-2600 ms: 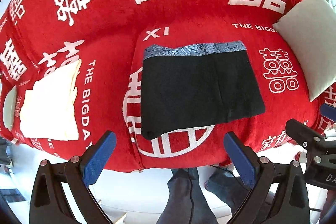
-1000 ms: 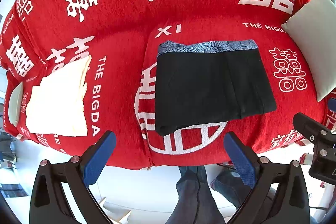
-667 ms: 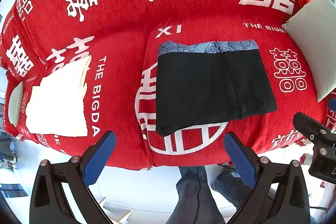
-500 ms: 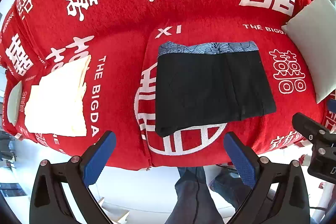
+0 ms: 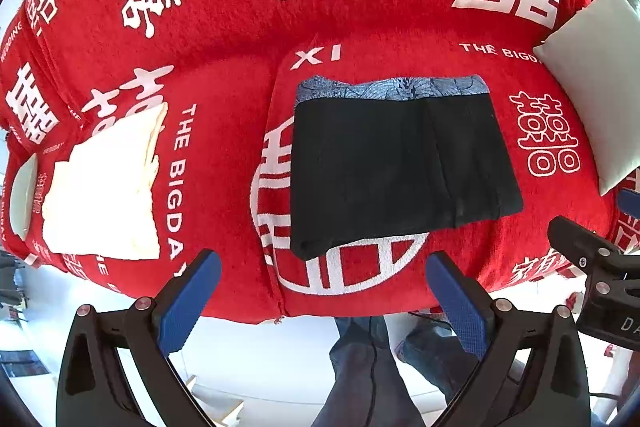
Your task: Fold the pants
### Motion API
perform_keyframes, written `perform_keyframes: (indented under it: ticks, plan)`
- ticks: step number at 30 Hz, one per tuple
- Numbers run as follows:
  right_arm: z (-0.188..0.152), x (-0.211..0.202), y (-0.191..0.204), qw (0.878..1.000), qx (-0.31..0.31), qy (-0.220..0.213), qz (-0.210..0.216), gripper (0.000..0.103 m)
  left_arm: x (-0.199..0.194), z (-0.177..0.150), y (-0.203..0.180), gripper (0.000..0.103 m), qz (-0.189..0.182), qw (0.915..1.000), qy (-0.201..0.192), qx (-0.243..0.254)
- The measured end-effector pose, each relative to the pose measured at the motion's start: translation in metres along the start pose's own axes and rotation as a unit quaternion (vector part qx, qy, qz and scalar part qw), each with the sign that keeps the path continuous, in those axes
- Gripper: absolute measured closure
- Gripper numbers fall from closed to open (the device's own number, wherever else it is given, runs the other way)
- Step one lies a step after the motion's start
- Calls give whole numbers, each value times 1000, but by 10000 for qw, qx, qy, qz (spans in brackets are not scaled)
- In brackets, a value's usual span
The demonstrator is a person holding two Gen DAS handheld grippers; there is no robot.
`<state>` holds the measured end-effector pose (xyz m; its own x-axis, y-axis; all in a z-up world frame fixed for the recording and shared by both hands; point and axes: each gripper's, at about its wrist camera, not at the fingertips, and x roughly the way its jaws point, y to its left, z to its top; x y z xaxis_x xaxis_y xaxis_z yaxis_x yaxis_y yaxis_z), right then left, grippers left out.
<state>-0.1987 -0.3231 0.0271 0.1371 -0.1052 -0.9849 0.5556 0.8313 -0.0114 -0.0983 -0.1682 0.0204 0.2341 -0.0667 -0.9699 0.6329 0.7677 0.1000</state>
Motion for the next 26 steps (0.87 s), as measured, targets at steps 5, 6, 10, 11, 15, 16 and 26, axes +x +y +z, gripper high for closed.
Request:
perform_keyframes:
  ticks: [5,6,10,11,15,16,26]
  plan:
    - [0,0,2,10000,6,4,5,0,4,1,2,0,-29,10000,80,-47]
    - [0,0,2,10000,17,3,7,0,4,2,2,0,-27,9999,83,-51]
    - [0,1,0,10000,69,13,6,0,5,3,2,0,-63,9999,71,-52]
    - [1,1,0,10000,70,16,5,0,5,2,2,0,-75,9999,72,-51]
    - [1,2,1,10000,40,28,-4,0,6,2,3,0,-92,9999,95,-105]
    - [0,2,1,10000,38,33,-6,0,6,2,4,0,-113,9998,85,-138]
    - [0,2,1,10000,34,39,-12,0,1,3,1,0,-117,9999,-14,-88]
